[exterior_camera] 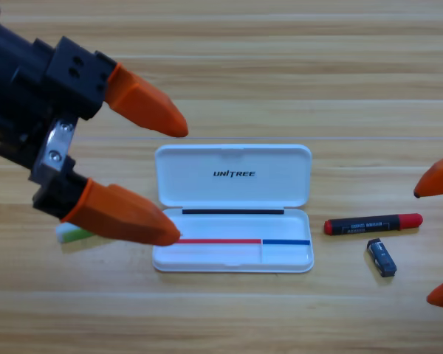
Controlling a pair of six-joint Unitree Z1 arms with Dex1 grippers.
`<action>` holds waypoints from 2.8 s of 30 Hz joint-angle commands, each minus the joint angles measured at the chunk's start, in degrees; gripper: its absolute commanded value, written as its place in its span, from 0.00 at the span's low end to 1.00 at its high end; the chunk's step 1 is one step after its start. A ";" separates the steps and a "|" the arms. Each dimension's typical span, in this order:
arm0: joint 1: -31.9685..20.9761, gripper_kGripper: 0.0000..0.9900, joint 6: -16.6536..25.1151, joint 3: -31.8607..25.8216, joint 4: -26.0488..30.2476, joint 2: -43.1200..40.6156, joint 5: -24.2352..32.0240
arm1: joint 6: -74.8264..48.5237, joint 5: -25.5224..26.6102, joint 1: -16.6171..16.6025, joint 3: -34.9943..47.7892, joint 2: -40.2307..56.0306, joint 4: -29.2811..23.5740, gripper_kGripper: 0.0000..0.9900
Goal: Clean up eraser and pencils
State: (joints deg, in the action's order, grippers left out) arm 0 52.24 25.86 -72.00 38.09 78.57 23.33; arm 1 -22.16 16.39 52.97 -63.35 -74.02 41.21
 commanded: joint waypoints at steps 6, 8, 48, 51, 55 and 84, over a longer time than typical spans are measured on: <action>1.11 0.98 0.51 2.04 -0.21 -0.87 -0.48 | -0.25 -0.57 1.87 0.69 -1.39 -0.43 1.00; 1.11 0.98 0.51 2.21 -0.12 -0.69 -0.75 | 0.10 -0.66 1.87 0.86 -0.78 -0.34 1.00; -29.13 0.97 23.62 -16.51 27.65 35.78 -17.97 | 39.30 -23.51 -8.76 -1.51 -35.93 -4.56 0.94; -28.78 0.97 23.27 -13.69 24.93 35.43 -17.97 | 39.65 -23.33 -8.85 -1.95 -37.52 -5.53 0.90; -28.16 0.97 22.48 -11.41 22.64 34.81 -18.24 | 40.27 -22.89 -8.76 -2.39 -38.92 -5.62 0.90; -21.92 0.97 18.97 -3.06 10.07 34.46 -20.61 | 40.44 -18.15 -9.90 -2.74 -42.44 -2.28 0.15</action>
State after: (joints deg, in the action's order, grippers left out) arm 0 27.70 45.67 -76.49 49.28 111.89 3.61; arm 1 18.09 -2.59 45.45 -68.49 -114.61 36.39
